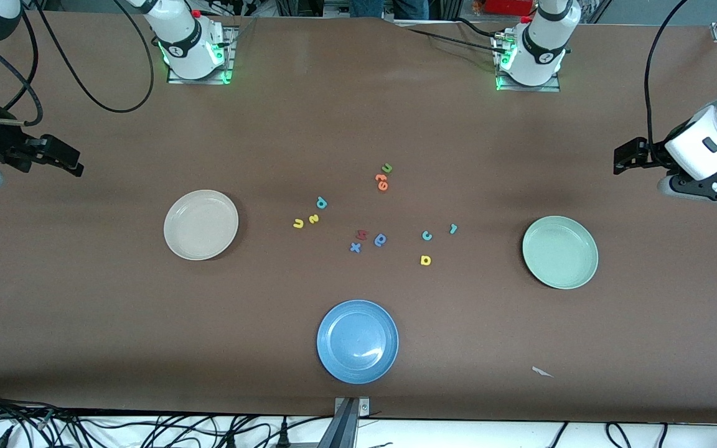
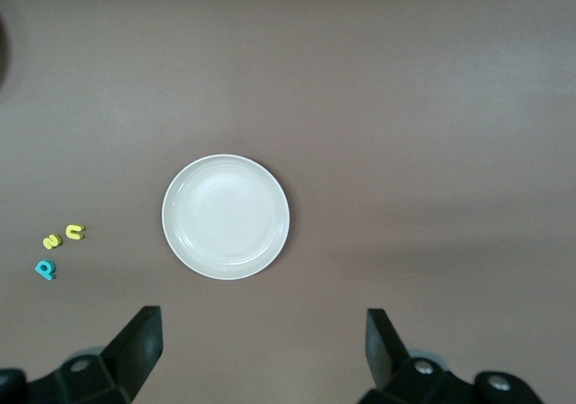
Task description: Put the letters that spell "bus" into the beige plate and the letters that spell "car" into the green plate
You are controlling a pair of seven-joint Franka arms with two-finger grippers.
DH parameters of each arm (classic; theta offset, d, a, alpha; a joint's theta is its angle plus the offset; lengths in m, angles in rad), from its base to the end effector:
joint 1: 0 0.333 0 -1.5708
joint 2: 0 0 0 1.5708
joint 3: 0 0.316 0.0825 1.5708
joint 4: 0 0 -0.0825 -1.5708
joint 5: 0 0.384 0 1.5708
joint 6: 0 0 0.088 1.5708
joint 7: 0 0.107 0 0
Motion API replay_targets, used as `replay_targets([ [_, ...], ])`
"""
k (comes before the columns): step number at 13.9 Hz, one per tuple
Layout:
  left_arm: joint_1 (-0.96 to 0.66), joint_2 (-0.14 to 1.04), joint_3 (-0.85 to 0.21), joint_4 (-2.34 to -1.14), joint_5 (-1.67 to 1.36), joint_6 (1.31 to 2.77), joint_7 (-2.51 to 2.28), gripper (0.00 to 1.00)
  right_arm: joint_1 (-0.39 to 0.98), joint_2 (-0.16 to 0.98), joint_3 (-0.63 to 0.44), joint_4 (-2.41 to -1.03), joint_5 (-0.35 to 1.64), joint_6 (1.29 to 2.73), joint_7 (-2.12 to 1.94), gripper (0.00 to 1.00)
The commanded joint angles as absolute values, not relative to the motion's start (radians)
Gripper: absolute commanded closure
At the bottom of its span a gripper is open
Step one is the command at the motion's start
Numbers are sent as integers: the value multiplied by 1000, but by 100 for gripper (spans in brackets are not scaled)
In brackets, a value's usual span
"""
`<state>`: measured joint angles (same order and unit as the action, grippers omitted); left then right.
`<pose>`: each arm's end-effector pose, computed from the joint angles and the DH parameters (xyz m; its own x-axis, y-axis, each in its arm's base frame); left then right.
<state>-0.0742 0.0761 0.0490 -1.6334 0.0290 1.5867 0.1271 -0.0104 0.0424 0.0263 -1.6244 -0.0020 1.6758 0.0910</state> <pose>0.5721 -0.0123 0.5536 0.9804 -0.1516 -0.1255 -0.1549 -0.9878 -0.0167 0.5749 0.0087 0.5843 0.9972 -0.0749 0.0091 -0.0749 -0.9972 0.0000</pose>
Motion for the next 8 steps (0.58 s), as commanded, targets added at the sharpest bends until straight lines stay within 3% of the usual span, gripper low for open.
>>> replay_targets([
  [1,-69,75,41,-1620,67,1574,124,0,-14,29,28,-1624,-2,1660,83,0],
  [8,-69,75,41,-1620,67,1574,124,0,-14,29,26,-1624,-2,1647,84,0],
])
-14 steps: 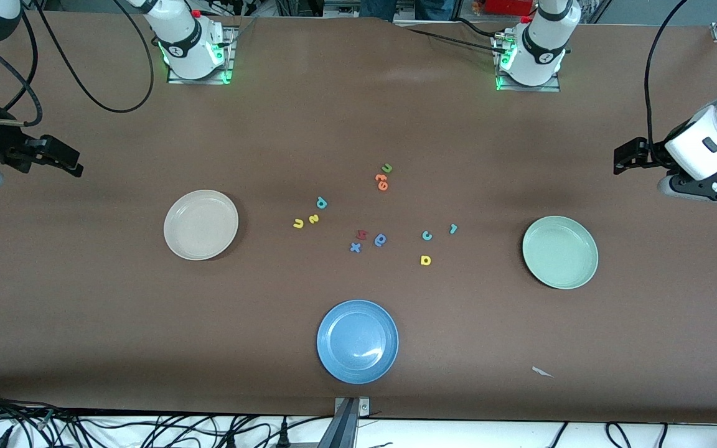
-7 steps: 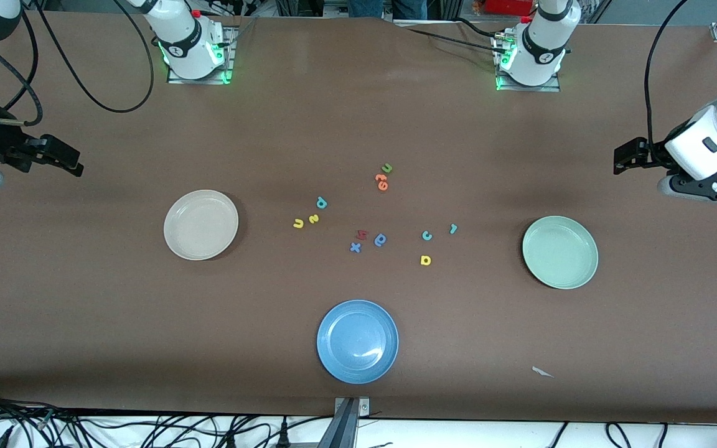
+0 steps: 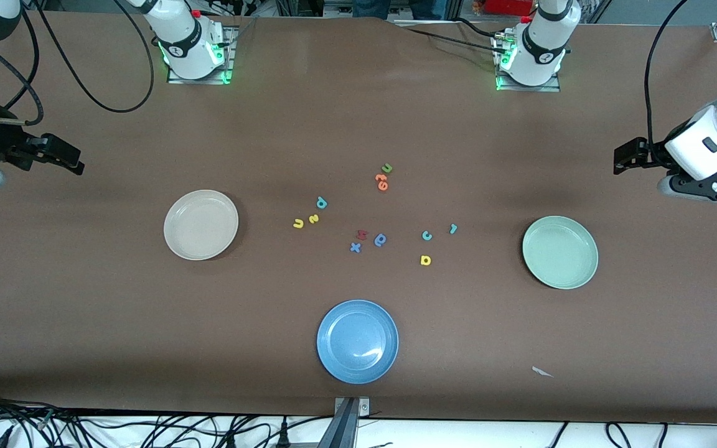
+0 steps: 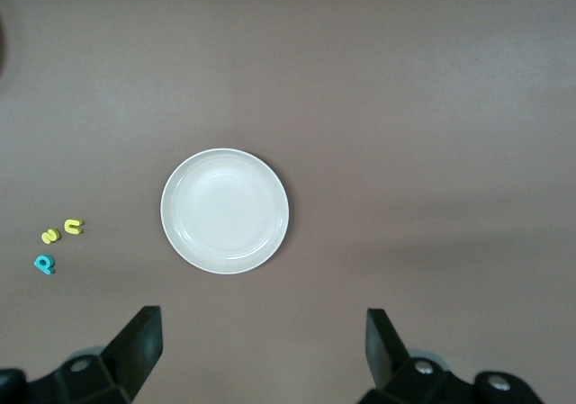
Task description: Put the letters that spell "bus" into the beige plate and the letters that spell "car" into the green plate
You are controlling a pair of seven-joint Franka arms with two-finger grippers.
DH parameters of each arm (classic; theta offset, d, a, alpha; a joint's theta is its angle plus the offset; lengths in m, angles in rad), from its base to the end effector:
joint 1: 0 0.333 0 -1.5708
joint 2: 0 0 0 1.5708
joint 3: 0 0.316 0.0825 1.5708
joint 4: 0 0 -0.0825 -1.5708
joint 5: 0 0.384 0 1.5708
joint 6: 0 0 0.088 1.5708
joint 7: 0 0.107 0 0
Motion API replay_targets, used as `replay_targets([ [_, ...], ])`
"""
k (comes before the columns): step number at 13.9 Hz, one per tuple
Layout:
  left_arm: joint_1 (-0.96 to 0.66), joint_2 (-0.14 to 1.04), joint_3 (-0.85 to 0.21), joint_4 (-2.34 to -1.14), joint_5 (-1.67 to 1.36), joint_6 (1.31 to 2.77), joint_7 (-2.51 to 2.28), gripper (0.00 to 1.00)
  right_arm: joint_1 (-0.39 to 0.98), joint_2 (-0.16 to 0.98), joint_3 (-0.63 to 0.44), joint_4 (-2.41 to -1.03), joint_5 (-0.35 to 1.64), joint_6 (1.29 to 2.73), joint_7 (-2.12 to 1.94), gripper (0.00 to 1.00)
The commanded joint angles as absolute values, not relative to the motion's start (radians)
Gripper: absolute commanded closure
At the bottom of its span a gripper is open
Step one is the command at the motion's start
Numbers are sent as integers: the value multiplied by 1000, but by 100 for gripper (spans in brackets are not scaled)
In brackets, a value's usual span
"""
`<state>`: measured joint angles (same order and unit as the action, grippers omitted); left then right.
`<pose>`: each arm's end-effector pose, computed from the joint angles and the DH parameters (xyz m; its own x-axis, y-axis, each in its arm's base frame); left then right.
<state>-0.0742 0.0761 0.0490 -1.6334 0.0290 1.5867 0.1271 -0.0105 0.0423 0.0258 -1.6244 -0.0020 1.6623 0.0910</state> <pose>0.5721 -0.0123 0.5536 0.9804 -0.1516 -0.1255 -0.1549 -0.9878 -0.0167 0.5734 0.0083 0.5832 0.9971 -0.0755 -0.0043 -0.0755 -0.9971 0.0013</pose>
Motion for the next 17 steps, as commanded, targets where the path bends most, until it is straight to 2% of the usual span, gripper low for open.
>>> replay_targets([
  [1,-69,75,41,-1620,67,1574,124,0,-14,29,26,-1624,-2,1647,84,0],
  [8,-69,75,41,-1620,66,1575,124,0,4,38,29,-1629,-8,1609,84,0],
  [11,-71,83,41,-1620,66,1577,123,0,43,83,31,-1628,-3,1601,89,0],
  [17,-121,182,20,-1618,45,1604,114,0,210,207,31,-1626,5,1755,288,0],
])
